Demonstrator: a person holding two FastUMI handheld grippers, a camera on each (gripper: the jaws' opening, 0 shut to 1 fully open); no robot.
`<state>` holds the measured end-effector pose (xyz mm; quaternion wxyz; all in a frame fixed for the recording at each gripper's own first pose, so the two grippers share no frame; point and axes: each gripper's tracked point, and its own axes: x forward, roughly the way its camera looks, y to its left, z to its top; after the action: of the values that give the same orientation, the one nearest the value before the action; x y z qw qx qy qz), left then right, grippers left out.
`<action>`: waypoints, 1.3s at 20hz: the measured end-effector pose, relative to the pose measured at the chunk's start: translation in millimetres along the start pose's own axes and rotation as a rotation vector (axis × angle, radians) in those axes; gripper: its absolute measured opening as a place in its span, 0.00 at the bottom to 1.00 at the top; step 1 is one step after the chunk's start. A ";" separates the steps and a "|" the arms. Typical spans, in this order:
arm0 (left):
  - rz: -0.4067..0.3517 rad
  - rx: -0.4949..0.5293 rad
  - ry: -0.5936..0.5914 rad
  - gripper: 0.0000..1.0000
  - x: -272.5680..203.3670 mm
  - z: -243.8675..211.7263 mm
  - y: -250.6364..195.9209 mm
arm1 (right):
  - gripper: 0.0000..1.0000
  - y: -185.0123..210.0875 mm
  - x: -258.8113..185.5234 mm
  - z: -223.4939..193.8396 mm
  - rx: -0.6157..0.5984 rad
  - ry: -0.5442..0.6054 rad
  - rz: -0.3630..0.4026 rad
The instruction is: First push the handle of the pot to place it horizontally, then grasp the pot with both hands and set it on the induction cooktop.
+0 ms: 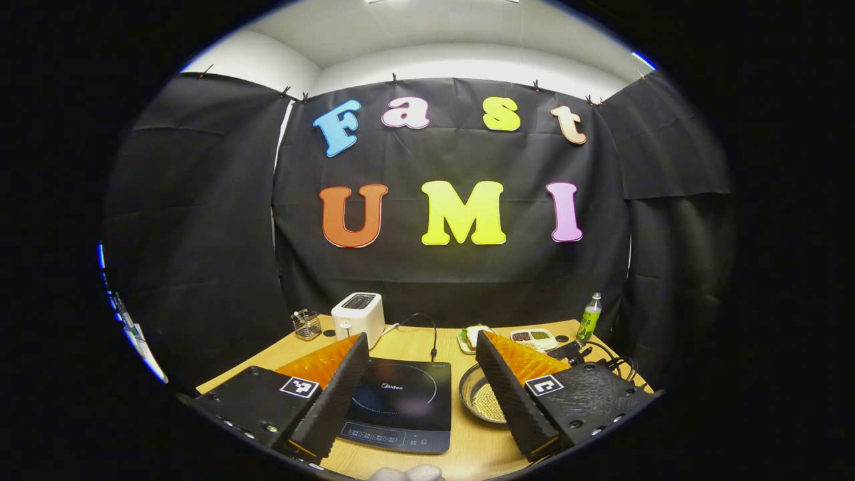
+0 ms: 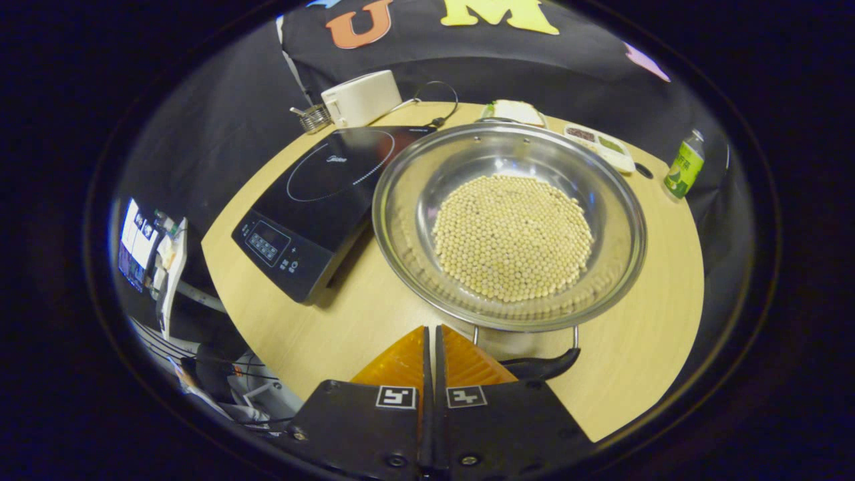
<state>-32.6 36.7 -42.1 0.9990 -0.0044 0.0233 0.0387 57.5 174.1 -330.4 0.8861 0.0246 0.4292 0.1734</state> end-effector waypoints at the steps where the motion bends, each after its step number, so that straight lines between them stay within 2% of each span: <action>1: -0.005 0.000 0.000 0.96 1.2 -0.8 -2.0 | 0.00 -5.5 -1.5 -1.4 0.006 -0.003 -0.007; 3: -0.015 -0.004 0.001 0.96 4.2 -0.3 -6.1 | 0.00 -17.3 -4.4 -2.6 0.019 -0.002 -0.023; 4: -0.020 -0.004 0.001 0.96 5.7 -0.5 -7.0 | 0.04 -22.3 -4.9 -2.4 0.026 -0.004 -0.030; 5: -0.025 -0.003 -0.001 0.96 7.6 -0.2 -9.0 | 0.00 -28.0 -6.0 -3.5 0.032 -0.001 -0.036; 6: -0.031 -0.003 0.000 0.96 7.8 -0.6 -11.2 | 0.04 -32.7 -7.9 -5.4 0.038 -0.002 -0.044; 7: -0.037 -0.003 0.001 0.96 10.0 -1.4 -13.8 | 0.00 -38.2 -9.1 -6.0 0.040 -0.002 -0.054; 8: -0.044 -0.005 0.004 0.96 11.1 -2.2 -15.8 | 0.04 -44.6 -10.7 -7.1 0.041 0.000 -0.067; 9: -0.051 -0.006 0.005 0.96 13.0 -2.2 -18.2 | 0.00 -52.1 -12.4 -6.9 0.043 0.001 -0.081; 18: -0.090 -0.006 -0.001 0.96 20.5 -1.7 -29.5 | 0.00 -103.5 -29.1 -8.5 0.060 -0.004 -0.190; 19: -0.092 -0.006 -0.002 0.96 20.6 -0.9 -29.4 | 0.04 -107.9 -31.4 -8.4 0.058 -0.007 -0.203; 20: -0.092 -0.008 -0.004 0.96 21.8 -2.9 -27.5 | 0.00 -111.3 -33.5 -8.9 0.058 -0.011 -0.216; 24: -0.107 -0.018 -0.005 0.97 25.9 -6.1 -28.7 | 0.00 -127.7 -40.0 -14.2 0.079 -0.012 -0.258; 26: -0.108 -0.017 0.000 0.96 27.8 -7.4 -28.5 | 0.07 -134.9 -41.2 -15.2 0.091 -0.012 -0.267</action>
<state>-3.0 10.4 -50.7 0.9995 -0.0140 0.0228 -0.0153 60.9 32.4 -334.9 0.9018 0.0084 0.4307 0.0340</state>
